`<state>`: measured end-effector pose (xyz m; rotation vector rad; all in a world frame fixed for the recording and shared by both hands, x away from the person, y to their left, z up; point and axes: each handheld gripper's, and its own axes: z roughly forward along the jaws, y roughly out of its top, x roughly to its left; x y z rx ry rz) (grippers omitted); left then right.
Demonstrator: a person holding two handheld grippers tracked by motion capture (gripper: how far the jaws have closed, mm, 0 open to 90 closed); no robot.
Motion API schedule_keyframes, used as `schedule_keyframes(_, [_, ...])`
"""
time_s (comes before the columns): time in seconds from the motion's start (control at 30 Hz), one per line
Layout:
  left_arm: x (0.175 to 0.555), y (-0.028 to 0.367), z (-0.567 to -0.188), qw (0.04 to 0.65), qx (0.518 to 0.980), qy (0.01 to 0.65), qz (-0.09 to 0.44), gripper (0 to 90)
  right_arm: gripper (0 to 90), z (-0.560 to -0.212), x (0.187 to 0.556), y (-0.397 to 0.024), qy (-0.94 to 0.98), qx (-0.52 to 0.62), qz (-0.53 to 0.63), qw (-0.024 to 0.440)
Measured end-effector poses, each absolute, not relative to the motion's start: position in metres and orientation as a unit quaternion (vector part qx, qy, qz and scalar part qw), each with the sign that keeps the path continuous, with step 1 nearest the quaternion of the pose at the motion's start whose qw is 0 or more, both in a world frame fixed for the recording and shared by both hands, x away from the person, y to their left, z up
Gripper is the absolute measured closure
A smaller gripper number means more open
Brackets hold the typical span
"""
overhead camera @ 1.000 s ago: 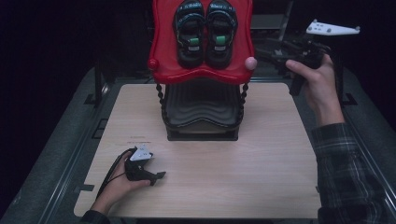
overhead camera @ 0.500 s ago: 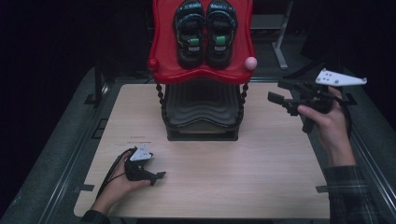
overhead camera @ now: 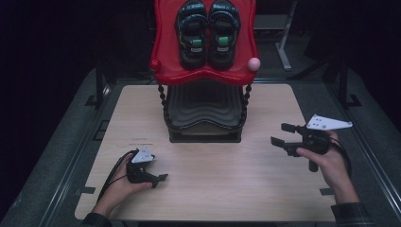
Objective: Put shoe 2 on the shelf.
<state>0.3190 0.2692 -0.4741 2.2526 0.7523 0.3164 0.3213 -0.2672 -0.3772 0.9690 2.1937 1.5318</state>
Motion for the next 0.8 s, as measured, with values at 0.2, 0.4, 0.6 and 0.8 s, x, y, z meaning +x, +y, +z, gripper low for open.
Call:
schedule_keyframes(0.2, [0.319, 0.269, -0.474, 0.364, 0.876, 0.292, 0.123, 5.9, 22.5, -0.406, 0.310, -0.265, 0.782, 0.344, 0.501, 0.137])
schedule_keyframes(0.4, [0.319, 0.269, -0.474, 0.364, 0.876, 0.292, 0.123, 5.9, 17.9, -0.444, 0.305, -0.264, 0.817, 0.358, 0.432, 0.133])
schedule_keyframes(0.6, [0.319, 0.269, -0.474, 0.364, 0.876, 0.292, 0.123, 5.9, 17.5, -0.466, 0.303, -0.262, 0.840, 0.367, 0.380, 0.127])
schedule_keyframes(0.8, [0.319, 0.269, -0.474, 0.365, 0.875, 0.292, 0.124, 5.9, 16.0, -0.476, 0.303, -0.259, 0.851, 0.367, 0.352, 0.133])
